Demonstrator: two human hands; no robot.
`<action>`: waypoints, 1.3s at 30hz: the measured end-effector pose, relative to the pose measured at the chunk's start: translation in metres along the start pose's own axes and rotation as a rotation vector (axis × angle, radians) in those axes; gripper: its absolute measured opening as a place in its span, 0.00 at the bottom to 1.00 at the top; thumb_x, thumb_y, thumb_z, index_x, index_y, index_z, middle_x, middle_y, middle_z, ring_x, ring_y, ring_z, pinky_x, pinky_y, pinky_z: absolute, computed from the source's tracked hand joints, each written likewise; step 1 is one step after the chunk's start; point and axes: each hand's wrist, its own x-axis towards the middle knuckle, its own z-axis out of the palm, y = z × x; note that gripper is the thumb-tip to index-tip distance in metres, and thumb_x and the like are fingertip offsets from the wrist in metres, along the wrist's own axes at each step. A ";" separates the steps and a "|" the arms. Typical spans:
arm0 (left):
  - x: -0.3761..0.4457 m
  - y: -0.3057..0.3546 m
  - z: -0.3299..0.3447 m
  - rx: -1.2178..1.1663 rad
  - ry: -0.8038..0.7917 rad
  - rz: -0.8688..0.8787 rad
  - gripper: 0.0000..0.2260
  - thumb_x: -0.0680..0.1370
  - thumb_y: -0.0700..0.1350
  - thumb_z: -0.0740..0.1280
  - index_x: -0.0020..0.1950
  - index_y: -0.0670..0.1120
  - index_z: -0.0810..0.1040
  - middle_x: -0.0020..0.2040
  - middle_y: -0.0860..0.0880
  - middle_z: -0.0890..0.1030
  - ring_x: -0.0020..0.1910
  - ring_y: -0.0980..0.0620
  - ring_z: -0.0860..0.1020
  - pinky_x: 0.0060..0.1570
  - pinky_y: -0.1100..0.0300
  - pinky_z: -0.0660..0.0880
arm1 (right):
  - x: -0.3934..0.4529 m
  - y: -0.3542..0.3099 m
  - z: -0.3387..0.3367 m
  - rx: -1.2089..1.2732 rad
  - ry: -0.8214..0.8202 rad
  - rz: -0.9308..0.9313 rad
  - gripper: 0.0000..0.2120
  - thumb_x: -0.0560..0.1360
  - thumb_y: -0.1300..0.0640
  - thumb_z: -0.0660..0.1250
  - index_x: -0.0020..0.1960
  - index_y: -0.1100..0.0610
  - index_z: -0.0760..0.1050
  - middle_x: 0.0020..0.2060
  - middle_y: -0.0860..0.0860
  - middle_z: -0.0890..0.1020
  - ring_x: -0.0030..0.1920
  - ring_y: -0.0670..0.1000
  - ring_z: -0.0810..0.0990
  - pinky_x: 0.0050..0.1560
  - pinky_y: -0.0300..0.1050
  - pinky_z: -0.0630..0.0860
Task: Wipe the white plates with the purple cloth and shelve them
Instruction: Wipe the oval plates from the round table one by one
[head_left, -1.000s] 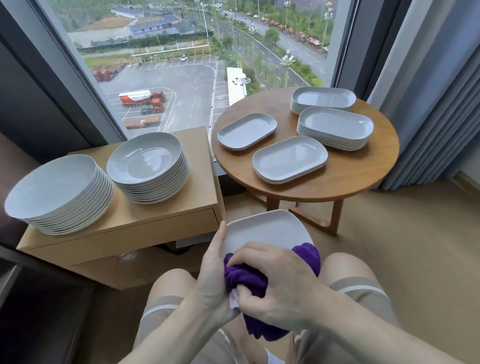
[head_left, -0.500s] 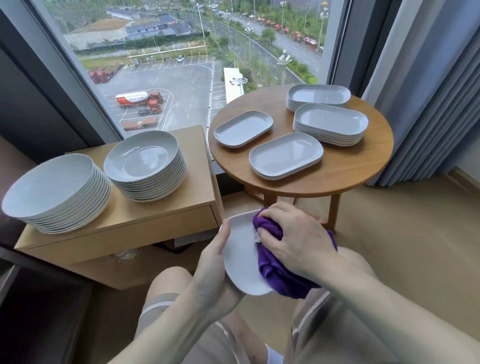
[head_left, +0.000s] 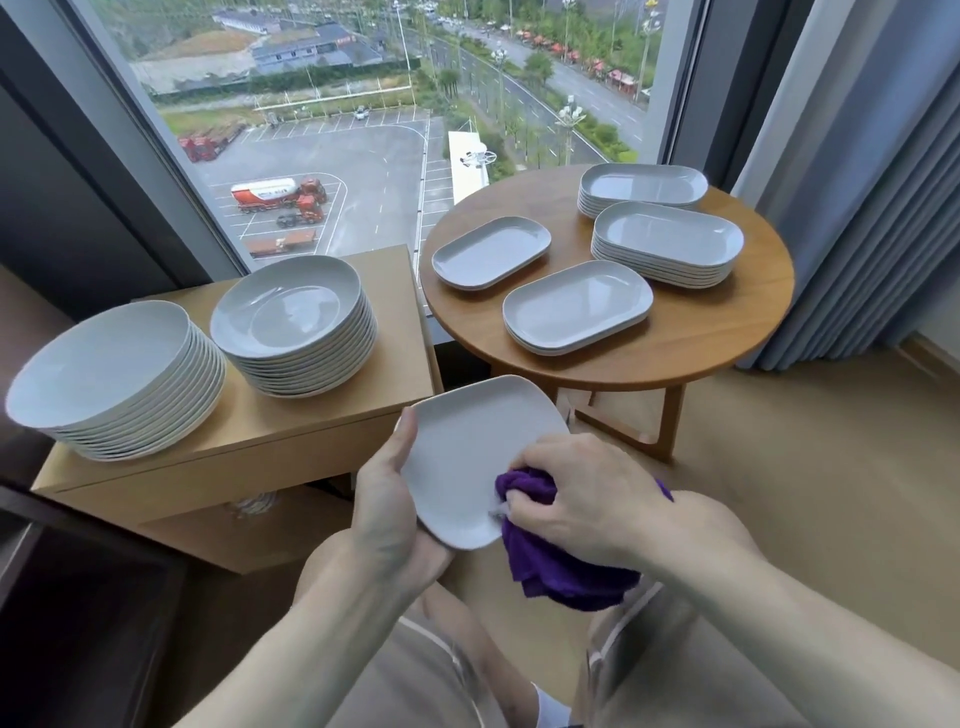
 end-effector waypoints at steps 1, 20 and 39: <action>0.001 -0.003 0.002 -0.012 0.027 -0.006 0.27 0.83 0.61 0.59 0.71 0.42 0.78 0.63 0.37 0.83 0.58 0.36 0.84 0.58 0.43 0.78 | -0.003 -0.008 0.004 0.032 -0.011 -0.036 0.17 0.75 0.37 0.61 0.52 0.46 0.80 0.45 0.42 0.79 0.46 0.46 0.77 0.49 0.48 0.79; -0.009 -0.041 0.013 0.107 -0.016 -0.105 0.17 0.85 0.51 0.62 0.66 0.42 0.81 0.59 0.37 0.83 0.62 0.40 0.82 0.61 0.48 0.78 | -0.011 -0.013 0.018 0.072 0.292 -0.062 0.14 0.76 0.41 0.61 0.57 0.43 0.77 0.49 0.42 0.75 0.46 0.46 0.77 0.42 0.46 0.78; -0.003 -0.004 0.009 0.153 0.042 0.065 0.15 0.78 0.41 0.57 0.58 0.47 0.81 0.47 0.41 0.87 0.43 0.40 0.84 0.52 0.42 0.79 | 0.005 0.023 0.003 -0.053 0.100 0.023 0.13 0.80 0.39 0.59 0.59 0.44 0.72 0.51 0.43 0.75 0.47 0.48 0.77 0.47 0.45 0.80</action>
